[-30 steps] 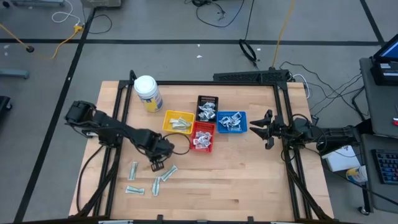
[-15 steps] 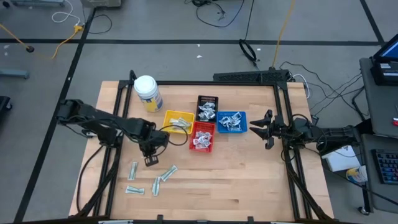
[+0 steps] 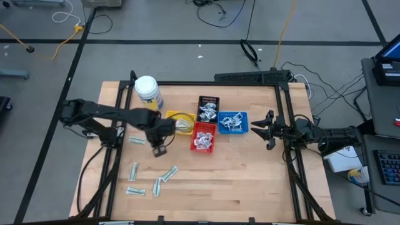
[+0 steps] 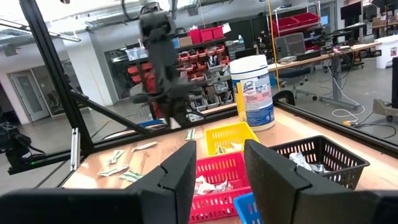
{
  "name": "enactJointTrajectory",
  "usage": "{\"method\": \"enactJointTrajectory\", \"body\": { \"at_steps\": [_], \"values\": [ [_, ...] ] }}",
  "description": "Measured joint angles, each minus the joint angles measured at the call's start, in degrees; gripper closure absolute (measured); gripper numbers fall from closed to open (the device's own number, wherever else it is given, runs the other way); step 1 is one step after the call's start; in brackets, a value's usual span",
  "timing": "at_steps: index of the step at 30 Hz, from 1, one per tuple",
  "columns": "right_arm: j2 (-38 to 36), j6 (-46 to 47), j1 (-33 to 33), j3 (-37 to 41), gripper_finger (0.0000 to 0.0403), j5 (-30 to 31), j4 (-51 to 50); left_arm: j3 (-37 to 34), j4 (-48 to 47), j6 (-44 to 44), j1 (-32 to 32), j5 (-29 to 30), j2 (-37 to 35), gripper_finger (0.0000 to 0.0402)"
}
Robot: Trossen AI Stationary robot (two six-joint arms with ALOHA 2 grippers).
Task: Pick & Place First Aid Supplies
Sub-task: Put the bandage pack into the yellow bin
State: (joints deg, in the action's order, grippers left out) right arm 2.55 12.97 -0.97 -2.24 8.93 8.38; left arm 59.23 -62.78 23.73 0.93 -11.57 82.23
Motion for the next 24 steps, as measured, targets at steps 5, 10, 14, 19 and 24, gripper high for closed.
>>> {"method": "enactJointTrajectory", "body": {
  "at_steps": [5,10,14,19,24],
  "values": [
    [0.0,0.0,0.0,0.0,0.0273,0.0,0.0,4.3,-0.3,-4.6,7.3,-0.3,5.1,0.0399],
    [0.0,0.0,0.0,0.0,0.0273,0.0,0.0,10.4,-1.9,-9.9,13.0,-0.4,11.5,0.0398],
    [0.0,0.0,0.0,0.0,0.0273,0.0,0.0,16.4,-4.2,-13.6,16.4,-0.4,16.8,0.0399],
    [0.0,0.0,0.0,0.0,0.0273,0.0,0.0,23.1,-6.6,-15.9,19.3,-0.4,21.5,0.04],
    [0.0,0.0,0.0,0.0,0.0273,0.0,0.0,25.5,-7.0,-17.3,20.3,0.4,22.7,0.04]
  ]
}}
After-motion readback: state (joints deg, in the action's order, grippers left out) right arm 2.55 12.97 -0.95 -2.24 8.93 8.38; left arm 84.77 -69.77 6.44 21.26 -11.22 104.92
